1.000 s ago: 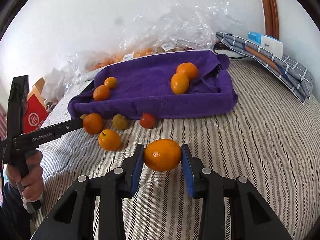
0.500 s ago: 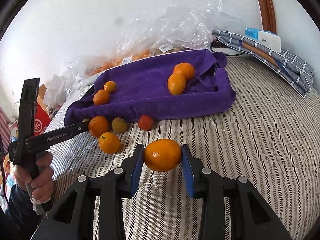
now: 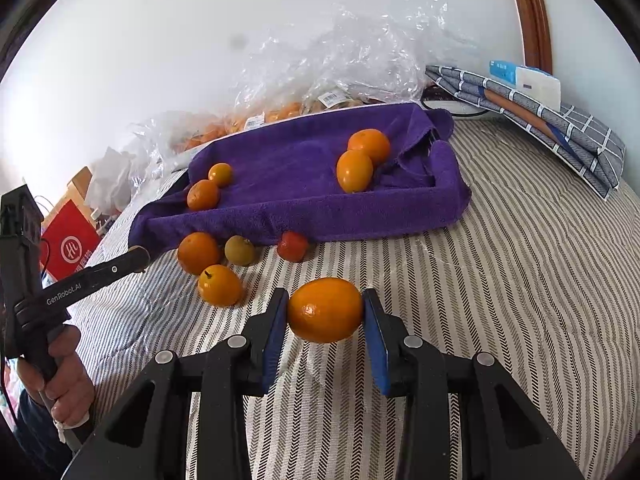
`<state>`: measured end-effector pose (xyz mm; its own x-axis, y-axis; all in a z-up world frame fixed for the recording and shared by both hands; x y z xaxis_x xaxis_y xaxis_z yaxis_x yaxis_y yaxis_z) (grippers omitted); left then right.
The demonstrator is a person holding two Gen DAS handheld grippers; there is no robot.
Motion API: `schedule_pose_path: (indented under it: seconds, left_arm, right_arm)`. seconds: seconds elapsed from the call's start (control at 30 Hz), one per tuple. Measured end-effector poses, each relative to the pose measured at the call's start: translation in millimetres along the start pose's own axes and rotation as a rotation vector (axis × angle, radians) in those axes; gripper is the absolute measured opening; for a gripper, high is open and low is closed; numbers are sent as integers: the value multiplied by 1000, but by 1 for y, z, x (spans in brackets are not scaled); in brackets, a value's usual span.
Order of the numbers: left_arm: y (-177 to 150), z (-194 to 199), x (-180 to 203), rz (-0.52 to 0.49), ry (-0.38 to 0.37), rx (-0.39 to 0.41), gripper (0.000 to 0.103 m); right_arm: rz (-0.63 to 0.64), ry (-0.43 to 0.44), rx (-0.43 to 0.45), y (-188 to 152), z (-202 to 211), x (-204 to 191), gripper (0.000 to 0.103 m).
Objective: Organize fruits
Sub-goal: 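Grasp a greenish fruit with the left tool while the right tool grasps an orange, then carry both fruits onto the purple towel and open both tools there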
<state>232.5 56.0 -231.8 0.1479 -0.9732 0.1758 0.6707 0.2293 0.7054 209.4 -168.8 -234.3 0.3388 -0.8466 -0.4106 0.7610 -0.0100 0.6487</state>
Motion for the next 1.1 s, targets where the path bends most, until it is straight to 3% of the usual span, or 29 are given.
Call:
schedule_pose_path:
  seconds: [0.3, 0.63, 0.8, 1.1]
  left_arm:
    - [2, 3, -2, 7, 2, 13, 26]
    - [6, 2, -11, 43, 28, 25, 26]
    - [8, 5, -13, 48, 41, 46, 26]
    - [15, 17, -21, 61, 70, 107, 26]
  right_arm:
    - [1, -10, 0, 0, 1, 0, 37]
    - [-62, 64, 51, 5, 10, 8, 37]
    - [-37, 14, 65, 7, 17, 7, 37]
    - [-2, 3, 111, 29, 40, -2, 37]
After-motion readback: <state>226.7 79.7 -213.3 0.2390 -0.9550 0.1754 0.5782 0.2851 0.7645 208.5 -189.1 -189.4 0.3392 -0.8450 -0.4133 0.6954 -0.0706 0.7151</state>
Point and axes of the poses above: each gripper's, at about its wrist camera, not at the fingertips, and z roughly against the way its jaws point, x to its right, y to its top, the point moved 9 cm from there along -z, roughly the way its jaws point, and after that the axes turned 13 degrees about y, right-handed, at the moved point
